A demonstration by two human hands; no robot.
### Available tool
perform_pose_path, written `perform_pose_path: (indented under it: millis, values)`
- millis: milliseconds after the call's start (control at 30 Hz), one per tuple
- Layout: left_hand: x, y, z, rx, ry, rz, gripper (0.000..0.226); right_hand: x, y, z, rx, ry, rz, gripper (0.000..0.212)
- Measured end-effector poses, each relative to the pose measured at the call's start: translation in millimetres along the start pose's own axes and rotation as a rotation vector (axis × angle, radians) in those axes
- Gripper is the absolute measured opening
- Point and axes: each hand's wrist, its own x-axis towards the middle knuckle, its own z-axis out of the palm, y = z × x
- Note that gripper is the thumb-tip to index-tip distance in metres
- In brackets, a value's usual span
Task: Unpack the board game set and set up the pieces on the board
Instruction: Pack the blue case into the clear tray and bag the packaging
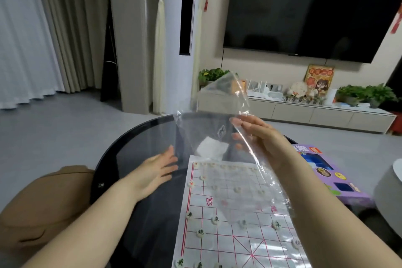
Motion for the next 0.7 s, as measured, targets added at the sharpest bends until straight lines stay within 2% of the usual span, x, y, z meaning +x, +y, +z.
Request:
perform_pose_path:
  millis: [67, 167, 300, 400, 567, 700]
  values:
    - [1, -1, 12, -0.036, -0.087, -0.015, 0.068, -1, -3, -2, 0.026, -0.006, -0.028, 0.018]
    - [3, 2, 14, -0.138, -0.163, 0.003, 0.039, 1, -2, -11, 0.033, 0.017, -0.028, 0.023]
    - [6, 2, 9, -0.138, -0.089, 0.034, 0.016, 2, 3, -23, 0.027, 0.056, -0.004, 0.023]
    - [10, 6, 5, -0.198, -0.006, 0.055, 0.019, 1, 7, -30, 0.048, 0.044, 0.037, 0.018]
    - [18, 17, -7, -0.146, 0.138, 0.111, 0.022, 5, 18, -43, -0.333, 0.111, 0.135, 0.027]
    - [19, 28, -18, -0.059, 0.103, 0.150, 0.028, 7, 23, -45, -0.307, 0.156, 0.097, 0.043]
